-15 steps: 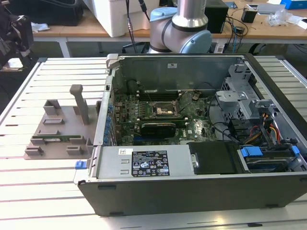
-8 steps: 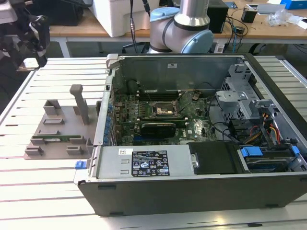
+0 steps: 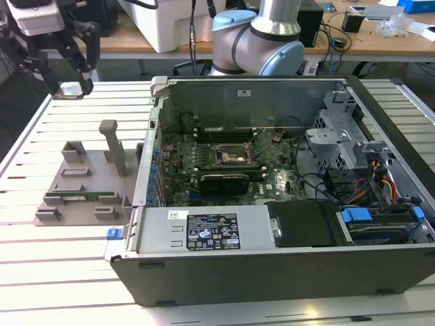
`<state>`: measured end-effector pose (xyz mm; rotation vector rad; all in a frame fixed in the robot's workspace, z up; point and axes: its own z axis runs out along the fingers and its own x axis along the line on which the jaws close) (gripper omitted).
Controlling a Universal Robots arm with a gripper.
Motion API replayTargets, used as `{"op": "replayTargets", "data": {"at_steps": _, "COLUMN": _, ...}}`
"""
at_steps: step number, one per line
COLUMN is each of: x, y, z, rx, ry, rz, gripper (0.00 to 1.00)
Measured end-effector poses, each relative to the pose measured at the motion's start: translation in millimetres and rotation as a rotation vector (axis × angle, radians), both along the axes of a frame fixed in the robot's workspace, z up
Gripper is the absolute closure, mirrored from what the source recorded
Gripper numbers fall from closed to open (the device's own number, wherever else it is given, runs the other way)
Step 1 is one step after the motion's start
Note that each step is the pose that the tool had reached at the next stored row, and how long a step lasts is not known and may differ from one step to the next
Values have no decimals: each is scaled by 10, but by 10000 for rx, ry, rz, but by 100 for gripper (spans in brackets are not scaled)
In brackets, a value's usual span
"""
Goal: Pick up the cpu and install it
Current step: 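Pick up the cpu and move it towards the insertion slot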
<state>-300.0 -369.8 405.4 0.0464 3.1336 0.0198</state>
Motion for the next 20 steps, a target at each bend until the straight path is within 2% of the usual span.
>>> {"op": "replayTargets", "data": {"at_steps": 3, "x": 131, "y": 0, "z": 0, "rx": -1, "ry": 1, "rz": 0, "gripper": 46}}
{"op": "replayTargets", "data": {"at_steps": 4, "x": 208, "y": 0, "z": 0, "rx": 0, "ry": 2, "rz": -1, "gripper": 46}}
{"op": "replayTargets", "data": {"at_steps": 14, "x": 555, "y": 0, "z": 0, "rx": -1, "ry": 5, "rz": 0, "gripper": 46}}
{"op": "replayTargets", "data": {"at_steps": 17, "x": 708, "y": 0, "z": 0, "rx": 0, "ry": 5, "rz": 0, "gripper": 46}}
{"op": "replayTargets", "data": {"at_steps": 20, "x": 814, "y": 1, "z": 0, "rx": 0, "ry": 6, "rz": -1, "gripper": 46}}
